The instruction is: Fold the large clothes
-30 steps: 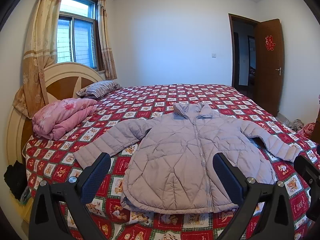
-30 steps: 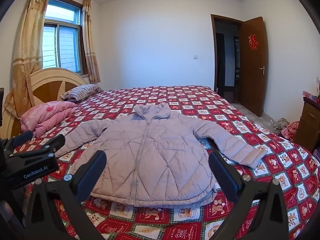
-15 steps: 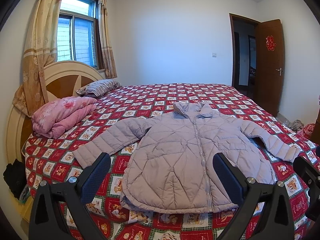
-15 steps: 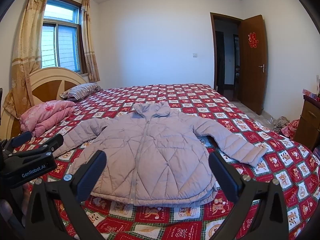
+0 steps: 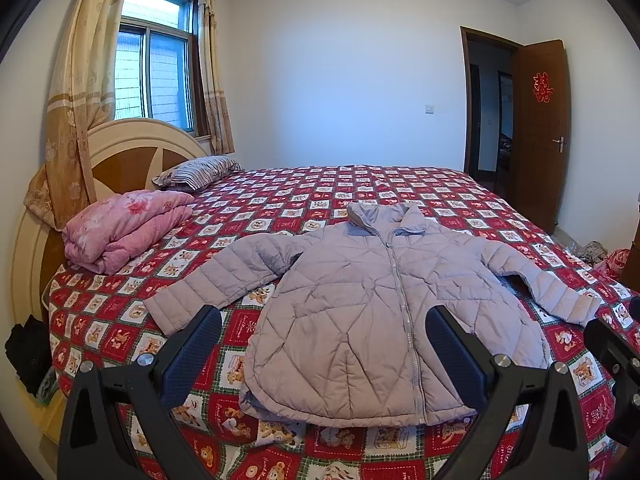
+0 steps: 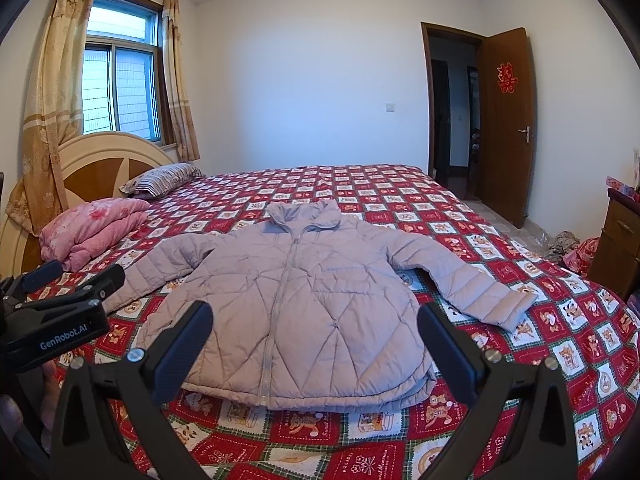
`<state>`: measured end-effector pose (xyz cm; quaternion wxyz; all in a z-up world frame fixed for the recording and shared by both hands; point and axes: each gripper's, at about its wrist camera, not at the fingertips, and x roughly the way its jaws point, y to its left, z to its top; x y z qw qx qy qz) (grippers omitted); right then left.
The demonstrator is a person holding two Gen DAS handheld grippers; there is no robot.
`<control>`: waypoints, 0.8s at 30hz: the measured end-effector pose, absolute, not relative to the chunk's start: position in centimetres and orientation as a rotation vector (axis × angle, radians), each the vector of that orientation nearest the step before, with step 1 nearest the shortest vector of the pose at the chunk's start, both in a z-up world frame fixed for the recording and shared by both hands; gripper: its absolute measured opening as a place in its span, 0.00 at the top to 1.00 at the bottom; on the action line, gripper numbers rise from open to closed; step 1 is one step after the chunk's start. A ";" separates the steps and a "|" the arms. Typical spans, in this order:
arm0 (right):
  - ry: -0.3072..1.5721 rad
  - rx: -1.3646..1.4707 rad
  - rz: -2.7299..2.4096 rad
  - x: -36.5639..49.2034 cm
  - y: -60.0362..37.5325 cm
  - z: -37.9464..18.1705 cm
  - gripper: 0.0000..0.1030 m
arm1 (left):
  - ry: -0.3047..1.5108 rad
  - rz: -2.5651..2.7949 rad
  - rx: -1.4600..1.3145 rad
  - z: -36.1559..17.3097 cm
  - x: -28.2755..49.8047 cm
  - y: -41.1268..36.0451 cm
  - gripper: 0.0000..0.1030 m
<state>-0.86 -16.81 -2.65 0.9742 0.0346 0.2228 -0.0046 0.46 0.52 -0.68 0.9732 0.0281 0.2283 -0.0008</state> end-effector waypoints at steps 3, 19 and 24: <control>0.452 0.071 -0.009 -0.8 -16.8 -2.7 0.00 | 0.463 -0.003 0.055 -0.7 0.4 0.6 0.01; 0.463 0.072 -0.007 -0.7 -16.9 -2.9 0.00 | 0.468 -0.002 0.052 -0.7 0.5 0.8 0.01; 0.464 0.072 -0.007 -0.6 -16.9 -3.0 0.00 | 0.471 -0.005 0.053 -0.7 0.6 0.8 0.01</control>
